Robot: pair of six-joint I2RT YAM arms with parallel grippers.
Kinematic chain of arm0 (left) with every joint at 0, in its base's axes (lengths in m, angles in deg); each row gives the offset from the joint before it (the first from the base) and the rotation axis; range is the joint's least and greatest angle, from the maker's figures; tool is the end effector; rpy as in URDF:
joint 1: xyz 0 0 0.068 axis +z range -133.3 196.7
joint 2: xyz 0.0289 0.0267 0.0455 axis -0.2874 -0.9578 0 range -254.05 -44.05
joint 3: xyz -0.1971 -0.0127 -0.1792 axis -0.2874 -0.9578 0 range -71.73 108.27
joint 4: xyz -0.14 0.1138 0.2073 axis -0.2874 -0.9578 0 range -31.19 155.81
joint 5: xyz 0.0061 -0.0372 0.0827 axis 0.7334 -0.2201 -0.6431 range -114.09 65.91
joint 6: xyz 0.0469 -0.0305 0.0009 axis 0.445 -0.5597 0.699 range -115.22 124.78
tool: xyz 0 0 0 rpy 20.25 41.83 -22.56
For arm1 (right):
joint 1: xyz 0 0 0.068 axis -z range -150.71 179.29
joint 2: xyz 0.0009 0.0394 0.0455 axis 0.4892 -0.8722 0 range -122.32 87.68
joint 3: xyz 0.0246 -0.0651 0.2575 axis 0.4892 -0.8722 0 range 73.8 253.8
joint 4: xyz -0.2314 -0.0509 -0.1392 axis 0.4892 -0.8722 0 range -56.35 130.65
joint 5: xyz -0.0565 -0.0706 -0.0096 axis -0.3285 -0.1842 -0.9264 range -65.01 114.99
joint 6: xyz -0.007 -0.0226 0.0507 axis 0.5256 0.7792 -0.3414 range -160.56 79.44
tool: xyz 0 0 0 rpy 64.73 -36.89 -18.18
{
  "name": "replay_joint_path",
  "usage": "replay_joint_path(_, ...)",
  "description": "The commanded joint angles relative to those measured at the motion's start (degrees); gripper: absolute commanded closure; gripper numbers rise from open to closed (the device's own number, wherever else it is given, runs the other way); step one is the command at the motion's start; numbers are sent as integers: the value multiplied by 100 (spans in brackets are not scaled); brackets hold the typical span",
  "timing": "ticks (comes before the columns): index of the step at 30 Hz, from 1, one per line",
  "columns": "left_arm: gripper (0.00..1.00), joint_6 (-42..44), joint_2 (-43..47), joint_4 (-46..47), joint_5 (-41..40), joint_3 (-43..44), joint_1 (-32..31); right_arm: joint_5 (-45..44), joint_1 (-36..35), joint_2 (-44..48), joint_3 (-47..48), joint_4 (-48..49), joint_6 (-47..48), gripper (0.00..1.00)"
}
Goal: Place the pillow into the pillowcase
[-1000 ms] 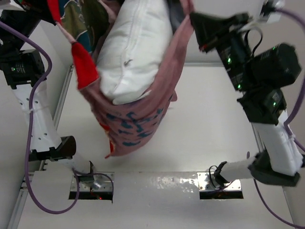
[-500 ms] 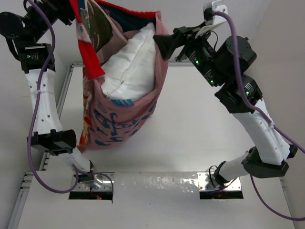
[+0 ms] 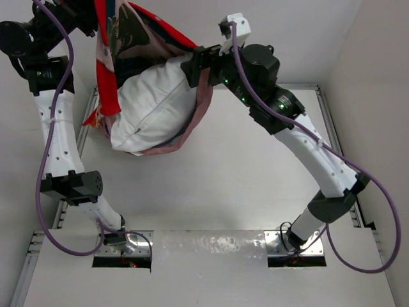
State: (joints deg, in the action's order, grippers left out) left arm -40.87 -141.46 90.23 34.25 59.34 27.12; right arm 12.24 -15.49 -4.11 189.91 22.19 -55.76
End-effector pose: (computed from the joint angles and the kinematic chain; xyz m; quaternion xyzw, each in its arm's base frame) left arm 0.2867 0.0193 0.6426 0.3008 0.4321 -0.3818 0.7596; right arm 0.2550 0.2410 0.5438 -0.0903 0.6649 0.3043 0.6762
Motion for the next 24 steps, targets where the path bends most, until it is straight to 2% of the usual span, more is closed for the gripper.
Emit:
replay_joint_path(1, 100, -15, 354, 450, -561, 314, -40, 379, 74, -190, 95, 28, -360, 1)
replay_joint_path(3, 100, 135, 345, 335, -561, 349, -40, 309, 83, -164, -340, -18, -369, 1)
replay_joint_path(5, 100, 83, 328, 352, -561, 358, -40, 641, 100, -181, -825, 447, -535, 1)
replay_joint_path(7, 100, -5, 292, 387, -605, 332, -40, 1107, 92, -487, -810, 781, -667, 4)
replay_joint_path(8, 100, 12, 301, 379, -614, 323, -40, 1213, 92, -602, -749, 852, -729, 14)
replay_joint_path(10, 100, 231, 301, 74, -571, 340, -40, 1249, 100, -778, -626, 1168, -1026, 45)
replay_joint_path(11, 100, 406, 301, -216, -544, 384, -31, 1249, 92, -857, -625, 1317, -1142, 94)
replay_joint_path(12, 100, 1034, 318, -950, -474, 489, -22, 1075, 126, -867, -634, 1693, -1334, 100)
replay_joint_path(14, 86, 2089, 354, -1692, -386, 508, 48, 802, 223, -911, -512, 2194, -1424, 100)
replay_joint_path(15, 60, 2330, 380, -1930, -281, 490, 101, 531, 258, -963, -363, 2250, -1450, 100)
replay_joint_path(17, 31, 2525, 380, -2258, 263, 368, 293, -409, 363, -1104, 295, 2320, -1337, 100)
replay_joint_path(18, 1, 2334, 380, -2197, 456, 332, 555, -699, 529, -1261, 515, 2338, -1328, 100)
replay_joint_path(20, 0, 1617, 336, -1619, 1063, 218, 960, -1342, 732, -1368, 991, 2634, -1336, 100)
replay_joint_path(24, 0, 962, 336, -783, 2380, 104, 1349, -1757, 751, -1525, 1132, 3120, -1327, 100)
